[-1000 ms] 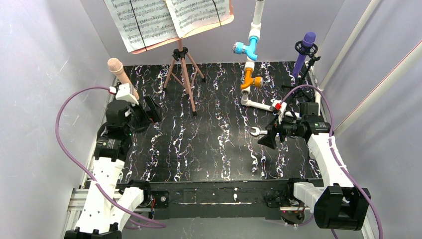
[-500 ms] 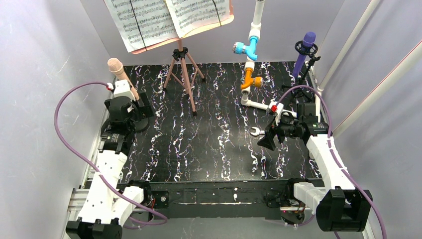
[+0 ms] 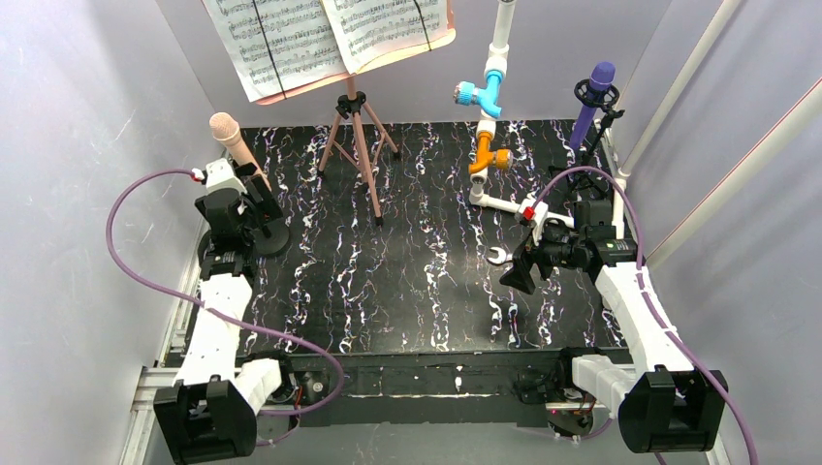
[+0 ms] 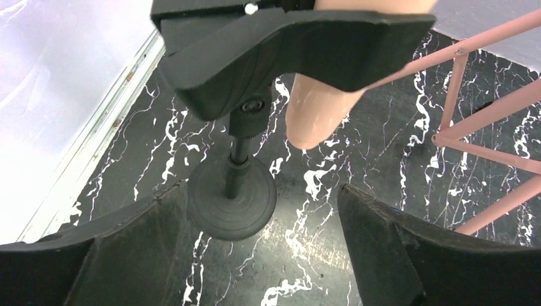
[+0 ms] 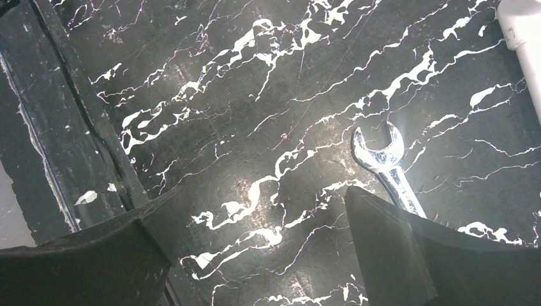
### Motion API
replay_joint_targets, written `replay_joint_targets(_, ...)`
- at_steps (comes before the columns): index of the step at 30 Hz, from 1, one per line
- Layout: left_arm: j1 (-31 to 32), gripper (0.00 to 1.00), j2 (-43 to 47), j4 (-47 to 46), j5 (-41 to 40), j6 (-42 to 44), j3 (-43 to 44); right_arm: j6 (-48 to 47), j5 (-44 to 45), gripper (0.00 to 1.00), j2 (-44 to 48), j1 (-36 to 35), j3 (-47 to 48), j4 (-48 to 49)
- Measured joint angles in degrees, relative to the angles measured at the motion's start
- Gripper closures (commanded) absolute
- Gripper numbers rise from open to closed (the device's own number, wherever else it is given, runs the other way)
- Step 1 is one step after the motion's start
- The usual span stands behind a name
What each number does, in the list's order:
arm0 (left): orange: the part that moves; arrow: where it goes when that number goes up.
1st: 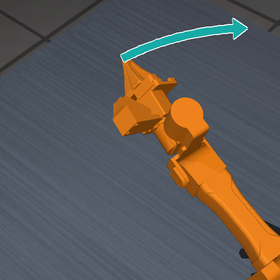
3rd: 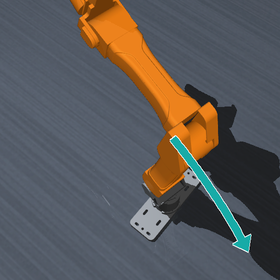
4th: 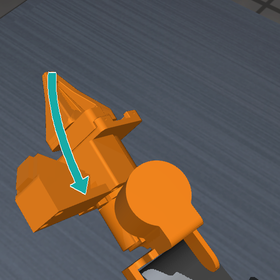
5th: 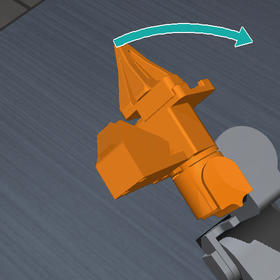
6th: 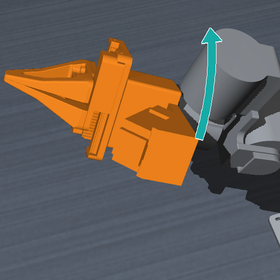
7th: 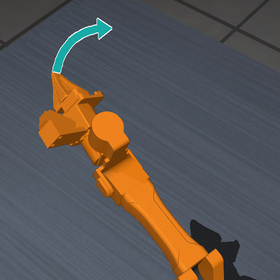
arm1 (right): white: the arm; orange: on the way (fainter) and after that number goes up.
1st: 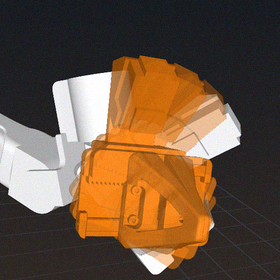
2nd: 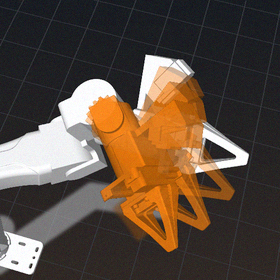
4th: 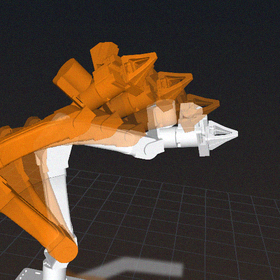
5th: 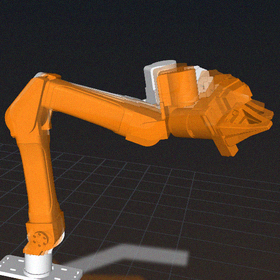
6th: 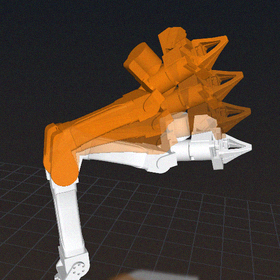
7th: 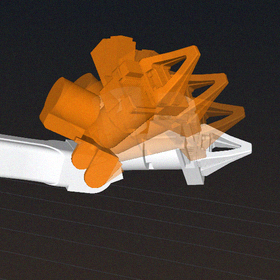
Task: Pack up the instrument practice props
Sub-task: Pick up the microphone stand with the microphone from the center of the board.
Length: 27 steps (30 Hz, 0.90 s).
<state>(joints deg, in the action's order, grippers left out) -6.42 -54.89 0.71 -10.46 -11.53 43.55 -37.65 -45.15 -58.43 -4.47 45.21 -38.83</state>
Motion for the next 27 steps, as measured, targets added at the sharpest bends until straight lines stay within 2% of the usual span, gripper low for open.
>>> replay_joint_targets(5,-1.79,0.32,-5.22,-4.59,2.62,0.00,0.00,0.15,0.20,0.00,0.00,-0.48,0.00,0.11)
replay_joint_targets(11,-4.52,0.39,-10.93,-8.68,5.31,0.17,0.00,0.20,0.44,0.00,0.02,-0.59,0.00,0.22)
replay_joint_targets(20,-5.88,0.50,-13.09,-14.97,4.98,2.19,-0.50,0.22,0.46,0.00,0.33,-0.85,0.00,0.35)
replay_joint_targets(27,-6.08,0.67,-16.94,-18.32,6.80,2.86,-1.07,0.22,0.48,0.00,0.33,-0.87,0.00,0.35)
